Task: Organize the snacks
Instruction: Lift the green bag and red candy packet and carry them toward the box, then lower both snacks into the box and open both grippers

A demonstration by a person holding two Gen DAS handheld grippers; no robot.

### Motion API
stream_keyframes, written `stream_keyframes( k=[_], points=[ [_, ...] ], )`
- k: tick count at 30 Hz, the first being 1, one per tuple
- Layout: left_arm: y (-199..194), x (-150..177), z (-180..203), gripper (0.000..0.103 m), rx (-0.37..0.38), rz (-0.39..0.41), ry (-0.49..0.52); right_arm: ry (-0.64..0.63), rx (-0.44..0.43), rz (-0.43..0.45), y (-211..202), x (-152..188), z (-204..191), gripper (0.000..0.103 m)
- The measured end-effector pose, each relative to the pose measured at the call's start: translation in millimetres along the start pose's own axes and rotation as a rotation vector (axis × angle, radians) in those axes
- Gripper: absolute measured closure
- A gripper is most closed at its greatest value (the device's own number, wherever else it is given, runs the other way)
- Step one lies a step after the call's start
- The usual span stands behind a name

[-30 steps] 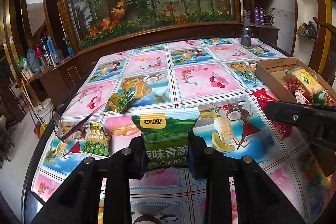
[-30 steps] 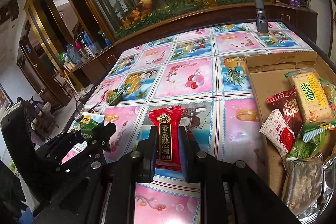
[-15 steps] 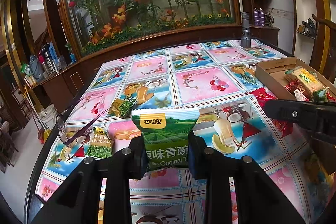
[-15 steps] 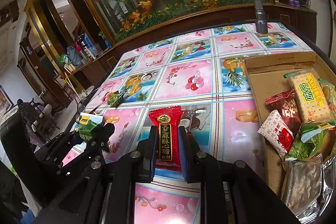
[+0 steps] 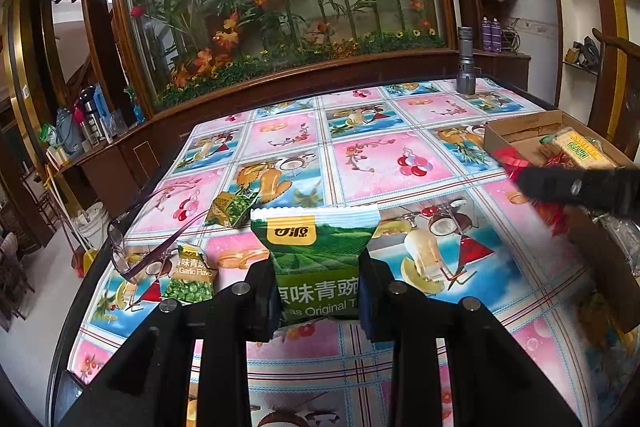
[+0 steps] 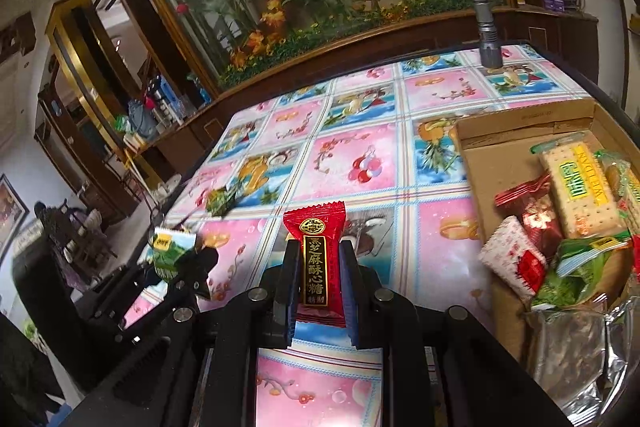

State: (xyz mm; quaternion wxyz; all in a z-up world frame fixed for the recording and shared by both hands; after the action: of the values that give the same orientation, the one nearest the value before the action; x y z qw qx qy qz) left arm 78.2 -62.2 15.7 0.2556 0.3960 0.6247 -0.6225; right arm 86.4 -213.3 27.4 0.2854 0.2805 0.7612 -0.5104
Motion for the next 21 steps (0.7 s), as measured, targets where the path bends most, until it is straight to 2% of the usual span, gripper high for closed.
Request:
stream_keyframes(
  k=[4, 7, 11, 16, 21],
  points=[
    [-2.7, -3.8, 2.3, 0.074, 0.030, 0.003, -0.013, 0.096, 0.002, 0.052, -17.0, -14.3, 30.8, 0.083],
    [-4.7, -7.1, 6.4, 0.074, 0.050, 0.009, -0.018, 0.206, 0.039, 0.105, -35.1, -25.7, 73.2, 0.083],
    [-7.4, -11.6, 19.0, 0.074, 0.120, 0.009, -0.053, 0.320, 0.079, 0.164, -58.3, -32.5, 123.2, 0.083],
    [-10.2, -24.4, 70.3, 0.074, 0.246, 0.005, -0.035, 0.445, 0.128, 0.203, -83.3, -29.0, 181.3, 0.083],
    [-4.2, -29.2, 140.4, 0.074, 0.404, -0.048, 0.006, 0.496, 0.166, 0.186, -94.0, -21.0, 212.5, 0.083]
  ],
)
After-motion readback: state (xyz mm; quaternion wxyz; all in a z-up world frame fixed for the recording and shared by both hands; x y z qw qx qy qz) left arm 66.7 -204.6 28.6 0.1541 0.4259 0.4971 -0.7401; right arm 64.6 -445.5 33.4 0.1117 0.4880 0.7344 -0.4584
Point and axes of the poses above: each gripper's, at about its wrist camera, not at the fingertips, and y roughly the way its jaws point, z to its right, x to its underside, the point moved 6 cm from there along y, roughly the way its jaws point, and after that the axes turned 8 degrees about x, right-handed, at the moved point
